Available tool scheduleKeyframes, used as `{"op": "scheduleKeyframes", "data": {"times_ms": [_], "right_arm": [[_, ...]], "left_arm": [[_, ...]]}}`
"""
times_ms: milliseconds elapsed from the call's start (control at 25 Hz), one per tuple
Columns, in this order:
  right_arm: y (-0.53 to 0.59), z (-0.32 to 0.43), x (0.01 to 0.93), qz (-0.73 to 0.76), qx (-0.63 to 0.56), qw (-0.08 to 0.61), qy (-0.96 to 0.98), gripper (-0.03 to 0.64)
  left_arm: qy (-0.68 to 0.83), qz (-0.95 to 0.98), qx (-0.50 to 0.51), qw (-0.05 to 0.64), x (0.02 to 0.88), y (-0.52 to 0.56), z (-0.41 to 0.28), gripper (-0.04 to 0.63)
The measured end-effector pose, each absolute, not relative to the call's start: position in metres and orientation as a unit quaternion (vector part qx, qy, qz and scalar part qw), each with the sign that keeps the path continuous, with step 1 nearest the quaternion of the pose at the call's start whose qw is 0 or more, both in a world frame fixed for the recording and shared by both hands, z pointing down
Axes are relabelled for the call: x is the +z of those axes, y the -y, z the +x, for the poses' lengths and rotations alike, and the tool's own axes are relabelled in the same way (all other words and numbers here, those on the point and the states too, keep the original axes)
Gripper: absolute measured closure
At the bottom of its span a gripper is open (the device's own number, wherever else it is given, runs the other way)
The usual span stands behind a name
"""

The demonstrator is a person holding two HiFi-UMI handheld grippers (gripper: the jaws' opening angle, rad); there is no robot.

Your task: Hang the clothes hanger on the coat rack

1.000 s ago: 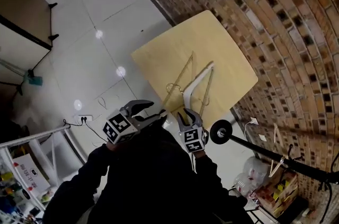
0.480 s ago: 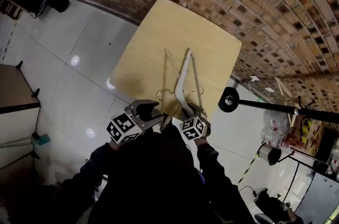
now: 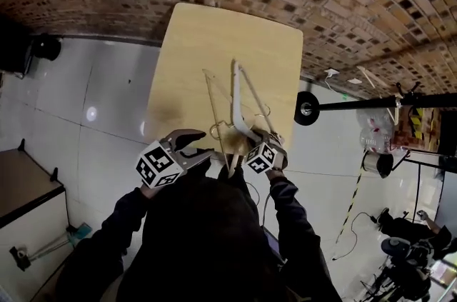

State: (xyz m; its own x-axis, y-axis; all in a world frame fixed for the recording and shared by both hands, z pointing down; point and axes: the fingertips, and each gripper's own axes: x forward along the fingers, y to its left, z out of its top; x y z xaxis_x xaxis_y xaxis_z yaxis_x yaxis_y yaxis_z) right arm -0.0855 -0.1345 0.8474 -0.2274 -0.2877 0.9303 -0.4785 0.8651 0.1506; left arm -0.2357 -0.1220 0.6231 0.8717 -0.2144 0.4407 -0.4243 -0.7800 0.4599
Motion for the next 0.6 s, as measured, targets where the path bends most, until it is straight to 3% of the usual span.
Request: {"op": "scheduleKeyframes", "data": {"times_ms": [160,280,440,600], "right_arm": [[0.131,-0.086,0.827,0.273,0.144,0.523,0.795,0.488],[0.131,-0.084,0.799,0.314,0.223,0.448,0.807,0.489],[0.132,-0.074,0.753,0.358,0.343,0.308,0.812,0.489],[0.135,-0.071,0.683,0.359,0.420,0.142,0.821,0.489]], "left_arm": [[0.139,0.934,0.184,0.271,0.619,0.125,-0.223,0.422],[0.120,0.941,0.182,0.260,0.613,0.128,-0.214,0.420],[0.104,0.945,0.178,0.254,0.613,0.135,-0.201,0.422],[0.061,0.940,0.168,0.292,0.624,0.133,-0.176,0.420]]}}
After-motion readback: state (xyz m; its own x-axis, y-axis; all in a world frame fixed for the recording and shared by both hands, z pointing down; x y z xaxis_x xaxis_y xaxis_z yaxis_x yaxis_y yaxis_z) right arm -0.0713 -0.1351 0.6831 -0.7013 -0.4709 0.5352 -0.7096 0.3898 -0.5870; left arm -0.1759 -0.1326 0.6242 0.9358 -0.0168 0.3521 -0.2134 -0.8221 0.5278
